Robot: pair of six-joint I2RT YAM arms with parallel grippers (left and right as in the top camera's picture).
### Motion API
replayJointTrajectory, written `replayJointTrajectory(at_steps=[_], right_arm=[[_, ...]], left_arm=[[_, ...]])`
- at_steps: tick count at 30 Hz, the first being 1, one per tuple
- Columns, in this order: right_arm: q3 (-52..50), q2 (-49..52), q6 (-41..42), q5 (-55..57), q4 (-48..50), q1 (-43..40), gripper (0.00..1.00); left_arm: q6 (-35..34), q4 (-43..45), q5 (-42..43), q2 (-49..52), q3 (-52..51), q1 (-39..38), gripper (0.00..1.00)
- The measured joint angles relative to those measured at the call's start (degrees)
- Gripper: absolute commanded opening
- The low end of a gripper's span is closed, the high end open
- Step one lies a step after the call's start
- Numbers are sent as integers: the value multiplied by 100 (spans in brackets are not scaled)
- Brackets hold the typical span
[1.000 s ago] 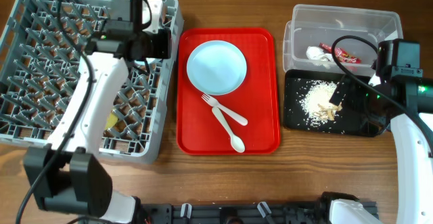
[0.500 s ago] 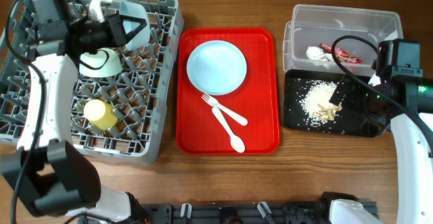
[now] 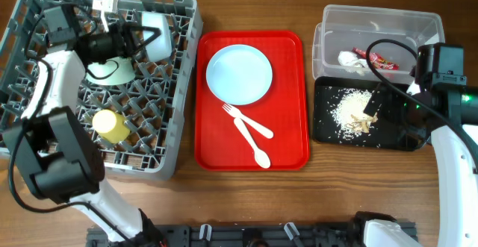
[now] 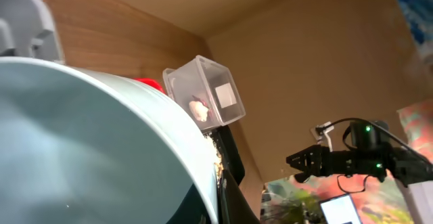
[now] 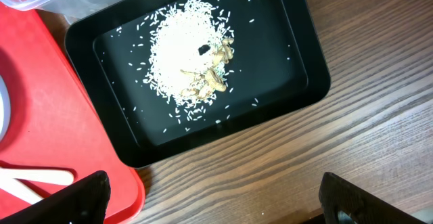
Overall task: Sort waste into correct bins and load items into the dishwasher rack
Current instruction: 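Set the blue bowl into the rack and release it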
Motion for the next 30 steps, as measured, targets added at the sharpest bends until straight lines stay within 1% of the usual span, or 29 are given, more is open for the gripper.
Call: replayJointTrajectory(at_steps=[1, 6, 8, 10, 11, 13, 14, 16, 17, 18, 25, 30], right_arm=[[0, 0, 0, 0, 0, 0, 100], [0, 0, 0, 0, 0, 0, 100], [0, 0, 0, 0, 0, 0, 100], [0, 0, 0, 0, 0, 0, 100], [0, 0, 0, 0, -2, 0, 100], [0, 0, 0, 0, -22, 0, 100], [0, 0, 0, 0, -28, 0, 100], [0, 0, 0, 0, -37, 0, 99], [0, 0, 0, 0, -44, 0, 100], [0, 0, 0, 0, -42, 0, 100], [0, 0, 0, 0, -59, 0, 100], [0, 0, 0, 0, -66, 0, 100]], left_arm=[[0, 7, 28, 68, 0, 44, 4], [4, 7, 79, 299, 0, 219, 18], [-17, 0, 92, 378, 0, 299, 20], [-22, -31, 83, 417, 0, 387, 34], [2, -57, 72, 424, 0, 424, 45], [4, -144, 28, 424, -2, 520, 48], [-22, -195, 0, 426, -2, 577, 69], [-4, -234, -42, 426, -2, 704, 73], [-24, -245, -46, 426, -2, 748, 84], [-39, -280, -52, 426, -2, 820, 99], [-68, -540, 94, 404, 4, 1196, 100], [-63, -586, 46, 389, 4, 1399, 100]])
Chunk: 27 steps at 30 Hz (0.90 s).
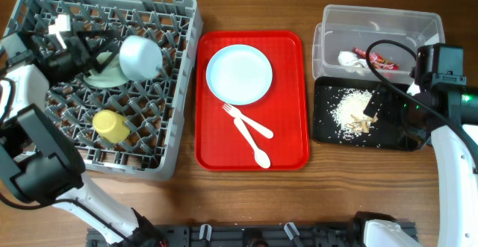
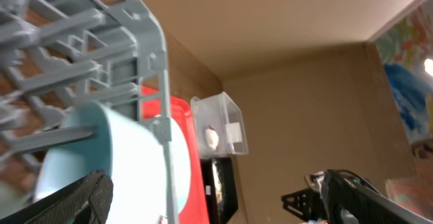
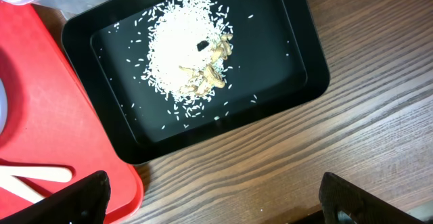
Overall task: Sort waste into correct bins and load items into the dishwasher rack
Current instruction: 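Set the blue bowl into the rack and release it, then move the left gripper to the tray and grasp the white spoon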
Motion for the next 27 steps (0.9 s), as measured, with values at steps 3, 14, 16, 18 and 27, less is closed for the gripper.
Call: replayJointTrajectory(at_steps=[3, 14, 16, 18, 27], right_arm=[[0, 0, 0, 0, 0, 0, 100], [0, 0, 0, 0, 0, 0, 100], [0, 0, 0, 0, 2, 0, 100], [0, 0, 0, 0, 4, 0, 100], [0, 0, 0, 0, 7, 0, 100]], left_arm=[[0, -15, -160, -55, 0, 111, 100], [7, -448, -763, -1049, 0, 96, 100], [11, -761, -1086, -1327, 0, 0, 100], [22, -1121, -1547, -1578, 0, -173, 100], [-76, -2223, -4170, -2120, 0, -1971, 100]])
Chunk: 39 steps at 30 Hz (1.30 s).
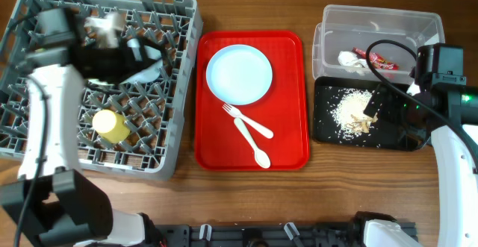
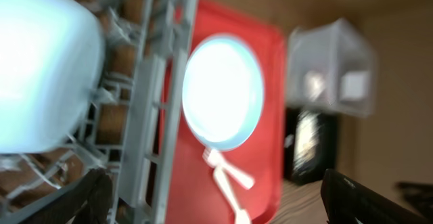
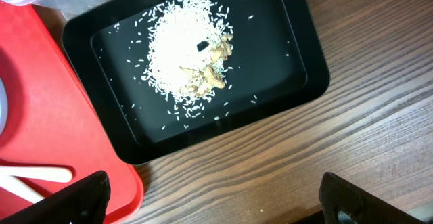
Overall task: Sort waste into correct bins and load items into the dishwasher rack
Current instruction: 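Move the left gripper to the tray and grasp the white spoon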
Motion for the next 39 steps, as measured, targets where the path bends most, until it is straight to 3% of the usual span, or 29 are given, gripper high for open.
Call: replayJointTrajectory(at_steps=[5, 11, 21, 28, 39], right_arm=[[0, 0, 0, 0, -2, 0, 100], [0, 0, 0, 0, 0, 0, 100], [0, 0, -2, 0, -2, 0, 100], [0, 0, -50, 0, 4, 0, 100], [0, 0, -109, 0, 24, 0, 100]], left_arm=[[-855, -295, -1615, -9, 0, -1362, 100], [-2291, -404, -2590, -9, -2, -2782, 100], [-4430, 92, -3084, 7, -313, -4376, 100], [-5792, 686, -3215, 249, -1064, -4981, 100], [-6334, 1550, -3536, 929, -1790, -5504, 100]])
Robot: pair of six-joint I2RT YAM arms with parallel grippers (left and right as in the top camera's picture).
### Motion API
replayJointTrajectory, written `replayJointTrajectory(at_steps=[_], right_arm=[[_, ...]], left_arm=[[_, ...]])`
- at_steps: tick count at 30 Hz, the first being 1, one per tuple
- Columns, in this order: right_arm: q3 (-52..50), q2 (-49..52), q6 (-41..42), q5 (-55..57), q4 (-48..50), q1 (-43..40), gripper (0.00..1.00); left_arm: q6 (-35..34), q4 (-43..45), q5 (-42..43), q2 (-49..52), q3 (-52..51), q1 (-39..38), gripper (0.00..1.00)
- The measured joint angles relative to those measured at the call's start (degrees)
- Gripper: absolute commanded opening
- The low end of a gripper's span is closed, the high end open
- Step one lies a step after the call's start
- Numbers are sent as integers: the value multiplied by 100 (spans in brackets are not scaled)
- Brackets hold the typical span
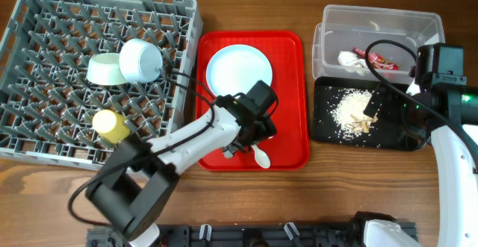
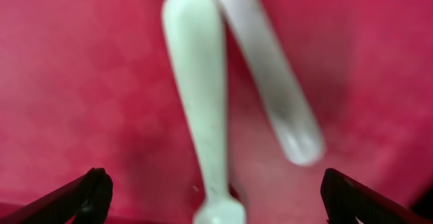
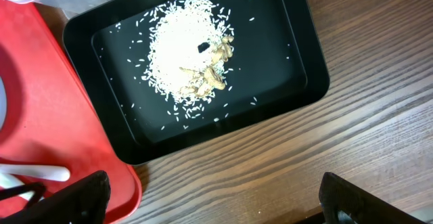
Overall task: Sort waste into correct bins and load items into the dishwasher rack
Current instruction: 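Move the left gripper to the tray and grasp the white spoon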
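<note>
My left gripper (image 1: pixel 251 132) is down on the red tray (image 1: pixel 287 68), open over the white spoon (image 1: pixel 261 156) and fork. In the left wrist view its dark fingertips (image 2: pixel 95 190) sit at the bottom corners, with the blurred spoon handle (image 2: pixel 197 95) running between them and the fork handle (image 2: pixel 274 88) beside it. A pale blue plate (image 1: pixel 239 69) lies at the tray's far end. The grey rack (image 1: pixel 45 23) holds a pale blue cup (image 1: pixel 140 59), a bowl (image 1: pixel 104 69) and a yellow cup (image 1: pixel 110 124). My right gripper (image 3: pixel 216 207) hangs open.
The black tray (image 3: pixel 298 28) with rice and food scraps (image 3: pixel 189 55) lies right of the red tray. Behind it stands a clear bin (image 1: pixel 381 23) holding wrappers. Wood table shows in front of the black tray.
My left gripper was over the rack beside the cup. Now it is low over the spoon and fork on the red tray, still open. The right arm has not moved.
First my left gripper held the pale blue cup over the back of the rack. Then the cup lay in the rack beside the bowl and the gripper stood open to its left. After that it was still over the rack, and now it is at the utensils.
</note>
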Motion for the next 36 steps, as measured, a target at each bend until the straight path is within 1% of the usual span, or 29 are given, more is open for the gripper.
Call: replayJointTrajectory(at_steps=[4, 8, 11, 12, 15, 17, 20, 22, 24, 28, 29, 31, 36], right_arm=[[0, 0, 0, 0, 0, 0, 100], [0, 0, 0, 0, -2, 0, 100], [0, 0, 0, 0, -2, 0, 100], [0, 0, 0, 0, -2, 0, 100], [0, 0, 0, 0, 2, 0, 100], [0, 0, 0, 0, 15, 0, 100], [0, 0, 0, -2, 17, 0, 100], [0, 0, 0, -2, 17, 0, 100], [0, 0, 0, -2, 17, 0, 100], [0, 0, -2, -2, 20, 0, 100], [0, 0, -2, -2, 17, 0, 100], [0, 0, 0, -2, 20, 0, 100], [0, 0, 0, -2, 17, 0, 100]], left_arm=[[-39, -31, -74, 251, 0, -4, 91], [-66, -85, -96, 282, 13, -4, 90], [-66, -190, -103, 308, 39, -4, 87], [-66, -219, -105, 313, 42, -4, 84], [-66, -332, -120, 328, 44, -4, 66], [-76, -424, -144, 345, 44, -4, 59], [-103, -529, -162, 352, 44, -4, 52], [-107, -579, -164, 358, 44, -4, 42], [-107, -623, -166, 361, 44, -4, 36], [-109, -643, -162, 365, 44, -4, 29], [-107, -643, -162, 365, 44, -4, 26], [-111, -643, -162, 365, 44, -4, 22], [-109, -599, -164, 365, 44, -4, 17]])
